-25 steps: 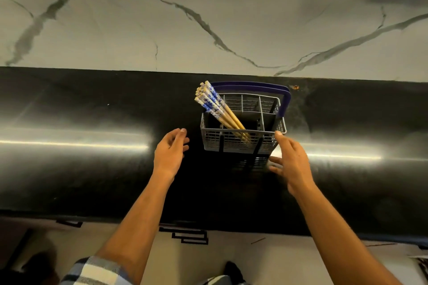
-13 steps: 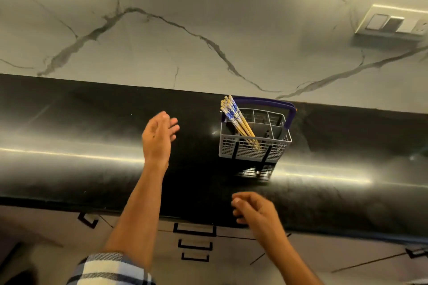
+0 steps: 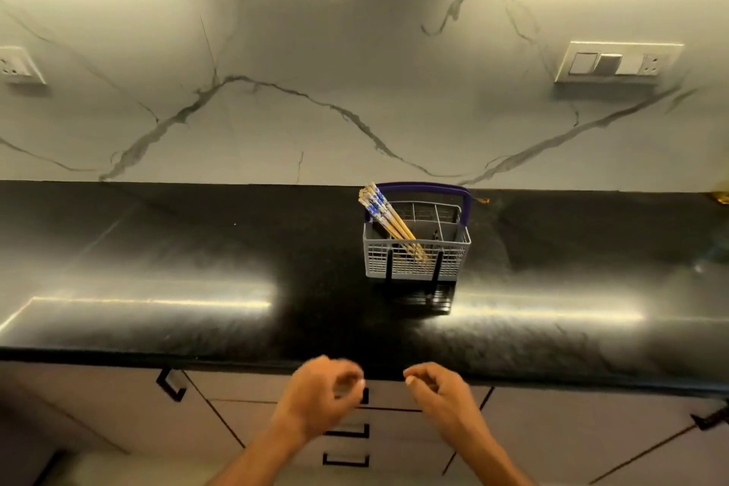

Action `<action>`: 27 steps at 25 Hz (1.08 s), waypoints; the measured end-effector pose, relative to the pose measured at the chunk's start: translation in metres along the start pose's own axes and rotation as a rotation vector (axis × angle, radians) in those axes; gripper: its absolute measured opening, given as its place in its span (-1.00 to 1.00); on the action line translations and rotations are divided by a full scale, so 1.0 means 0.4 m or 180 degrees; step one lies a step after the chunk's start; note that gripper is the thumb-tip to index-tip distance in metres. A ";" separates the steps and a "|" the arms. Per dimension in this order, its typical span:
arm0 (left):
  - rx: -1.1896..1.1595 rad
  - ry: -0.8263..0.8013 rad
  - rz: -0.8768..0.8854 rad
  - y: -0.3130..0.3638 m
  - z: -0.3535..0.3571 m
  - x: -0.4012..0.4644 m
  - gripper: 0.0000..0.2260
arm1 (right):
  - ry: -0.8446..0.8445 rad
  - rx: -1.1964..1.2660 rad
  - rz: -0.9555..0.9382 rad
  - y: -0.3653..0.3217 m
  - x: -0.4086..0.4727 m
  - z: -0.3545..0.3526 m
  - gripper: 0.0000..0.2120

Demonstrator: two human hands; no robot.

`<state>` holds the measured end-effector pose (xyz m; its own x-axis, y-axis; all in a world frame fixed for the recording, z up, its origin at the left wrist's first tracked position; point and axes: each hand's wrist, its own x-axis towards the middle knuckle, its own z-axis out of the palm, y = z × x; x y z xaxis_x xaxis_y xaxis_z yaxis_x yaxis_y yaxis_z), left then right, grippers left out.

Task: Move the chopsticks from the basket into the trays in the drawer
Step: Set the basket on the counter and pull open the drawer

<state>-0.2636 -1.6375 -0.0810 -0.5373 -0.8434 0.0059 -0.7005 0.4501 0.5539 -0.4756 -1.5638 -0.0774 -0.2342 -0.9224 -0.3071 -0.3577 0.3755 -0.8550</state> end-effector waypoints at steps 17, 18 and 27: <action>0.0923 -0.0659 -0.0566 -0.116 0.216 0.052 -0.62 | 0.0704 -0.0707 -0.1323 0.031 0.107 -0.055 -0.86; 0.1010 -0.0833 -0.0606 -0.130 0.218 0.048 -0.56 | 0.0556 -0.0877 -0.1343 0.058 0.097 -0.023 -0.86; 0.1570 -0.1367 -0.0776 -0.247 0.272 0.096 -0.59 | -0.0018 -0.2299 -0.0368 0.225 0.144 0.117 -0.70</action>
<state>-0.2662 -1.6823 -0.2262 -0.4046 -0.7923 -0.4566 -0.9016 0.4293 0.0540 -0.4789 -1.5873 -0.1914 -0.1549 -0.9594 -0.2355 -0.8873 0.2399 -0.3938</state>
